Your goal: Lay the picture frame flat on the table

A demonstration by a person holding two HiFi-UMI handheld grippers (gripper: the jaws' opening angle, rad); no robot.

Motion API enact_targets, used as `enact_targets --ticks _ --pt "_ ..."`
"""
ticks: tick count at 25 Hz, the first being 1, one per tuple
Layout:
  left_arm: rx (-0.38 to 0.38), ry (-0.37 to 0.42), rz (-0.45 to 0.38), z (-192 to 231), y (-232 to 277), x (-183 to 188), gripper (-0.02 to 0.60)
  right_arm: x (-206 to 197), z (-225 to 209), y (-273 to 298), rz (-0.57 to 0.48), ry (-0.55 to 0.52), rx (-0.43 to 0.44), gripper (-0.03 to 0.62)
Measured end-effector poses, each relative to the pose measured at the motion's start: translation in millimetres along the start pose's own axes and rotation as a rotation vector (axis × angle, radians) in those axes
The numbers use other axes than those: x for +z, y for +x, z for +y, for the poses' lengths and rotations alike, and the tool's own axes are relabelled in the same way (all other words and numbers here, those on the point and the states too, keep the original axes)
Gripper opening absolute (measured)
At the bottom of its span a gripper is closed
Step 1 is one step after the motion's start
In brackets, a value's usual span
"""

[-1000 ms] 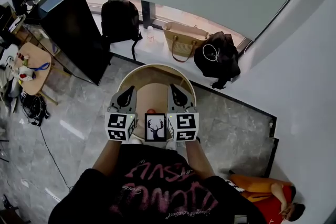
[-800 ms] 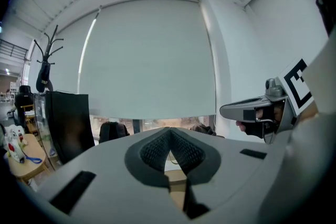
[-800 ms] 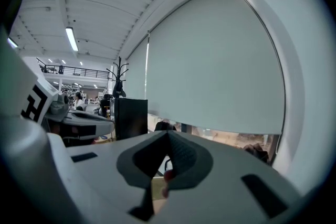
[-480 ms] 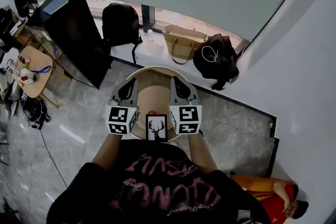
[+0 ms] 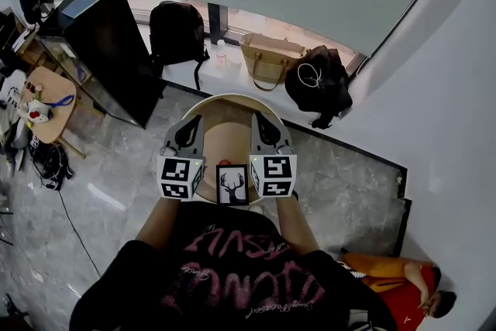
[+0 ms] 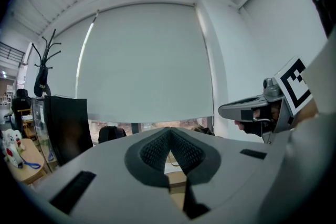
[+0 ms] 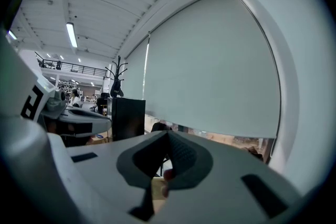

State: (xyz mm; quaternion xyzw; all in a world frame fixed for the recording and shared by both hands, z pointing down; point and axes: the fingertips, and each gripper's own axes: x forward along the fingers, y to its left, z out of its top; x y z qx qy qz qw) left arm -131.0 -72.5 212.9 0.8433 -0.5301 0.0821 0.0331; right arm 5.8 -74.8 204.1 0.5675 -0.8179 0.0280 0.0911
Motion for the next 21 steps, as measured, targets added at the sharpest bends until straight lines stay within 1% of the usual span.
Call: enact_targets --ticks 3,13,16,21 --pt "-0.003 -0.008 0.015 1 -3 -5 0.009 -2 4 -1 -0.001 -0.002 -0.002 0.02" --pt "0.001 -0.028 0.02 9 0 -8 0.011 -6 12 6 0.014 -0.009 0.008 0.02" --pt "0.005 -0.023 0.012 12 1 -7 0.011 -6 13 8 0.019 -0.01 0.013 0.02" --pt "0.005 -0.026 0.034 10 5 -8 0.009 -6 8 11 0.018 -0.01 0.018 0.02"
